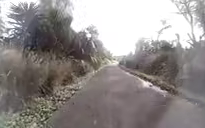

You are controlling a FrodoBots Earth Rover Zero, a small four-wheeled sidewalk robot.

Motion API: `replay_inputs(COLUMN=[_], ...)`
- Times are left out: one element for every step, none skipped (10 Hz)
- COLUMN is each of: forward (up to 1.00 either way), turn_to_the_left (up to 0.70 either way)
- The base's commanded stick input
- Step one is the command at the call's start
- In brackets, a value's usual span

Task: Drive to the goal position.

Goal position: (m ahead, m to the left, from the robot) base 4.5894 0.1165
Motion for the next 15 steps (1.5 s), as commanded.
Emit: replay_inputs(forward=[0.70,0.70,0.70,0.70,0.70,0.70,0.70,0.70,0.70,0.70,0.70,0.70,0.70,0.70,0.70], turn_to_the_left=[-0.35,-0.35,-0.35,-0.35,-0.35,-0.35,-0.35,-0.35,-0.35,-0.31,-0.30,-0.23,-0.12,0.00,0.00])
